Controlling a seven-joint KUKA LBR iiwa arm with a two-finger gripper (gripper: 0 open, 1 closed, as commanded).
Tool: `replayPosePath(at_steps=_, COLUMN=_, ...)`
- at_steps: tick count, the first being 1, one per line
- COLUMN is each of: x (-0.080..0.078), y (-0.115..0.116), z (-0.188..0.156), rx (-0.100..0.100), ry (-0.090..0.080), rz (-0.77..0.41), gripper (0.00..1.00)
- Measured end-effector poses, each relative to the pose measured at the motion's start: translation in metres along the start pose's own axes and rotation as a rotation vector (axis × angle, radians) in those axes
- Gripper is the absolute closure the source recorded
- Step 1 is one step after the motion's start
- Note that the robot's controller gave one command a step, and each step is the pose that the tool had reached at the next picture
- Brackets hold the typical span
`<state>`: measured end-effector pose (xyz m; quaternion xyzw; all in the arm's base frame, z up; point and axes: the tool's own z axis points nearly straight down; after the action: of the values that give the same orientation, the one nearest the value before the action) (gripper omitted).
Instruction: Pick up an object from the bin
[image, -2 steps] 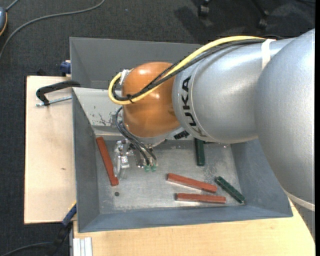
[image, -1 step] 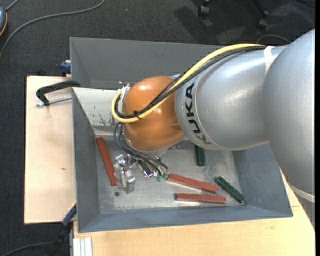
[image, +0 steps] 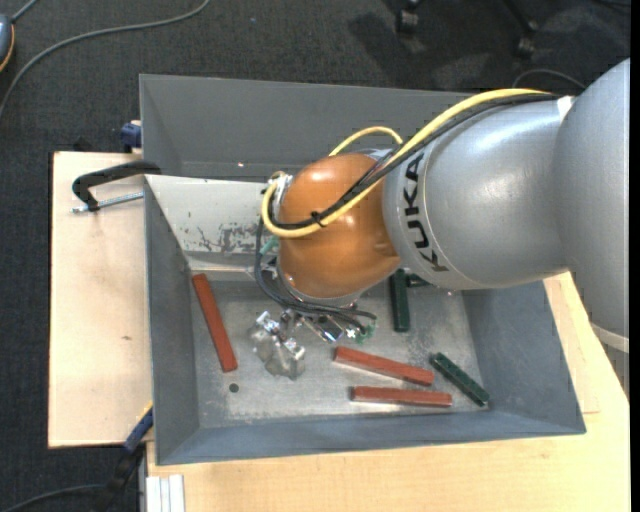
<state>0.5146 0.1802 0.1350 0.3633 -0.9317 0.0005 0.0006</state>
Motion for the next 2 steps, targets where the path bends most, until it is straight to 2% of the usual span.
replayPosePath(at_steps=1, x=-0.0252, y=-0.0613, z=-0.0128, rx=0.002, ry=-0.011, rz=0.238, gripper=1.00)
replayPosePath(at_steps=2, x=-0.0252, y=-0.0596, z=-0.0123, rx=0.000, ry=-0.009, rz=0.236, gripper=0.00)
